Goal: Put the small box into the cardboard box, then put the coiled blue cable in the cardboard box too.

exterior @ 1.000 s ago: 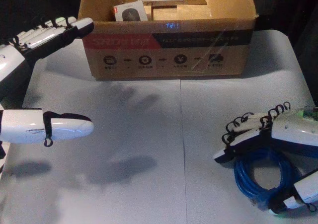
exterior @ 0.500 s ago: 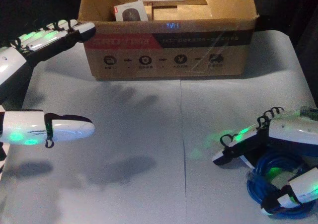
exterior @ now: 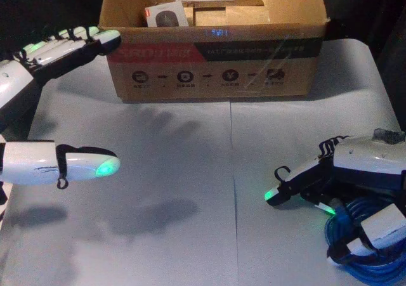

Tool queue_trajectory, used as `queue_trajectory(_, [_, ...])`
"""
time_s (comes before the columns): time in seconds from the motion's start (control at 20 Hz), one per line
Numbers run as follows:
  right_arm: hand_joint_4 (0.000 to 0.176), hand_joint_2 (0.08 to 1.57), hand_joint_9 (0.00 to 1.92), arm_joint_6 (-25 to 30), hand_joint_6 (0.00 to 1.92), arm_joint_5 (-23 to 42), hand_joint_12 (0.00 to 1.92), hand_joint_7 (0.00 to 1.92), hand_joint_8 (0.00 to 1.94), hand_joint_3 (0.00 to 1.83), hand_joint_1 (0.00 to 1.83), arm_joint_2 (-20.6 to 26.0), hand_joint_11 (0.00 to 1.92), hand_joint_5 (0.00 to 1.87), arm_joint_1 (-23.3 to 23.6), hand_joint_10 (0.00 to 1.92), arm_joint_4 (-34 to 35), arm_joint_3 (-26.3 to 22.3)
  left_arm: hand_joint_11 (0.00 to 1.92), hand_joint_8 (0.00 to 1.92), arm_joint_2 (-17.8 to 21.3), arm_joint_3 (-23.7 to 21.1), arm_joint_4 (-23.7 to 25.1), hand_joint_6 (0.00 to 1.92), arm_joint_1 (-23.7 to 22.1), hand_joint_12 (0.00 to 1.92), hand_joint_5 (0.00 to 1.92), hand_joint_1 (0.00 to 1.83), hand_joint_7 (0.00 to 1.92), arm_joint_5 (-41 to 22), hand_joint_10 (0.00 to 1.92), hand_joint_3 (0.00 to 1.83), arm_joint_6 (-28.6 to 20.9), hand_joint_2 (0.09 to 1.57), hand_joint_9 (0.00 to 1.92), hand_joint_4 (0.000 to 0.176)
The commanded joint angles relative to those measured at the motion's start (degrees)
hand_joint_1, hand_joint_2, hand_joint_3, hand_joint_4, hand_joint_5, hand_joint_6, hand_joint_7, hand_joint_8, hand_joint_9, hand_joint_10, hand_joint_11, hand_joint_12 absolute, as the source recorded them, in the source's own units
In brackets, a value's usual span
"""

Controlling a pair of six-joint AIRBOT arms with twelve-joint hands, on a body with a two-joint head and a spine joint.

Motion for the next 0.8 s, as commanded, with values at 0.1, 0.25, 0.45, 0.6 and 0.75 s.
queue_trajectory(0.1, [0.076,1.27,1.46,-1.00,1.92,2.06,1.92,1.16,1.94,0.01,1.47,0.18,1.58,0.65,2.10,1.92,1.00,0.94,0.07,0.00,-0.29,0.18,-0.23,0.00,-0.41,0.01,0.19,0.71,0.11,-7.46,0.00,0.00,-0.47,0.85,0.06,0.146])
queue_trajectory(0.25, [0.082,1.25,1.57,-1.00,1.92,5.00,1.92,1.32,1.94,0.00,1.43,1.15,1.64,0.88,3.47,1.92,3.19,1.16,0.09,0.00,-0.32,0.19,-0.23,0.00,-0.42,0.02,0.18,0.69,0.12,-7.47,0.00,0.00,-0.53,0.85,0.07,0.140])
queue_trajectory(0.45, [0.101,1.22,1.65,-1.00,1.92,7.35,1.92,1.42,1.94,0.00,1.55,2.10,1.71,1.01,7.24,1.92,3.54,1.66,0.07,0.00,-0.33,0.19,-0.23,0.00,-0.41,0.01,0.18,0.70,0.10,-7.65,0.00,0.00,-0.61,0.85,0.06,0.159])
queue_trajectory(0.6, [0.097,1.18,1.64,-1.01,1.92,9.20,1.92,1.40,1.94,0.00,1.63,2.98,1.69,0.84,10.02,1.92,3.77,1.80,0.09,0.00,-0.32,0.19,-0.23,0.00,-0.42,0.01,0.19,0.69,0.11,-7.72,0.00,0.00,-0.63,0.85,0.07,0.137])
queue_trajectory(0.75, [0.164,1.20,1.64,-1.01,1.92,11.67,1.92,1.42,1.94,0.01,1.61,4.51,1.71,0.84,14.53,1.92,4.99,1.74,0.10,0.00,-0.32,0.22,-0.23,0.00,-0.42,0.02,0.18,0.72,0.10,-7.81,0.00,0.00,-0.63,0.84,0.07,0.139])
